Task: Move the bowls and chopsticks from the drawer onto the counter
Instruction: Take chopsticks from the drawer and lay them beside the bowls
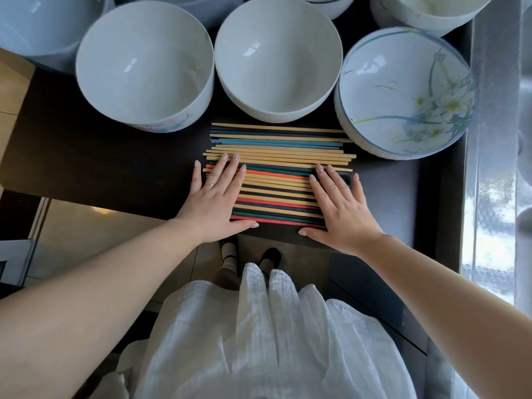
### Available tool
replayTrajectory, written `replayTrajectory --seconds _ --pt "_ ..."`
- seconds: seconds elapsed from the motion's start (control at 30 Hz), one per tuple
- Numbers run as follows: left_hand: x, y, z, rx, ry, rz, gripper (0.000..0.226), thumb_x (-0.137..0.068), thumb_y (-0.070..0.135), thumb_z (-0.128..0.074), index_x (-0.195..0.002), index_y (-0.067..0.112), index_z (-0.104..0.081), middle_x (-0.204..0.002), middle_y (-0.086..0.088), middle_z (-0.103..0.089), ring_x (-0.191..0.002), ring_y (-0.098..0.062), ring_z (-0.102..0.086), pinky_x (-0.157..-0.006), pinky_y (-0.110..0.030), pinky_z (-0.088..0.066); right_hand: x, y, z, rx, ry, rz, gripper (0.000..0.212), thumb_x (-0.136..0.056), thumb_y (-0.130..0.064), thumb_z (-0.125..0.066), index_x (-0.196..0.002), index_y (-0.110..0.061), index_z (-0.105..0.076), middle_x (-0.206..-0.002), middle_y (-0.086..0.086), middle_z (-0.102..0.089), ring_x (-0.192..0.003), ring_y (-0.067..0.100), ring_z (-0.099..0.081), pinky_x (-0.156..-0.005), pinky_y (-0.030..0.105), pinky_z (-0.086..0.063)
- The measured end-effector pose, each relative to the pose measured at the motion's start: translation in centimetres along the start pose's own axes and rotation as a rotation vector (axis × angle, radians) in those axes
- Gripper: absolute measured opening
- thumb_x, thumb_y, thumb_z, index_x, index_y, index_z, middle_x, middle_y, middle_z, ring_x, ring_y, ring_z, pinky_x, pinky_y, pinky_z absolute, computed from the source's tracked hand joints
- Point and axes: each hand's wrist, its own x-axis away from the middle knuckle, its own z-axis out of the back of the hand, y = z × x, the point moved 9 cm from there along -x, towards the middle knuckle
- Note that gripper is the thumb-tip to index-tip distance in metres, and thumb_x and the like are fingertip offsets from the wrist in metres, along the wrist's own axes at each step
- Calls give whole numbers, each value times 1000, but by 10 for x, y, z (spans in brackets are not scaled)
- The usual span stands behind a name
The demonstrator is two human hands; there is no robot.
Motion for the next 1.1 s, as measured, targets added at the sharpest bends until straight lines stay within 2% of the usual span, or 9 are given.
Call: replayTrajectory --seconds 0.2,0.37,0.73,0.83,0.93,1.1 --pt "0 -7 2 -13 4 -11 113 -74 86 -22 -153 13 14 -160 -8 25 -145 -24 28 -114 -61 12 -4 -7 4 34 25 15 91 -85 -73 -21 -151 -9 -25 -159 13 -24 -147 32 -19 -115 61 -8" --pt "-1 -12 2 -40 -6 -31 112 -75 85 -20 -152 13 16 -160 -8 24 -146 -24 26 -115 -62 7 -5 -13 2 43 40 -9 89 -87 -71 -22 -150 -8 -28 -157 15 -27 -146 33 -22 -114 63 -13" --pt "-5 -19 11 -28 9 -85 109 -79 81 -31 -154 13 10 -161 -8 19 -147 -24 23 -116 -60 8 -8 -18 4 20 57 -73 91 -85 -72 -21 -152 -10 -24 -160 13 -21 -148 31 -16 -115 61 -5" --pt "-1 -11 16 -24 51 -157 100 -85 73 -36 -154 14 6 -162 -7 17 -147 -22 22 -116 -57 12 -8 -21 10 7 89 -60 86 -86 -68 -36 -152 -13 -25 -160 14 -19 -149 31 -14 -115 61 -3" --pt "1 -3 12 -43 58 -203 90 -90 67 -32 -155 16 6 -162 -5 15 -148 -22 20 -116 -58 11 -6 -31 13 6 118 -2 78 -88 -56 -52 -151 -19 -27 -160 14 -21 -148 32 -14 -113 61 -3" --pt "3 -3 5 -46 45 -157 85 -93 64 -25 -154 14 6 -162 -7 18 -148 -23 20 -117 -58 9 -3 -32 8 18 114 -31 68 -92 -48 -53 -149 -17 -33 -157 15 -28 -146 35 -23 -112 64 -8"
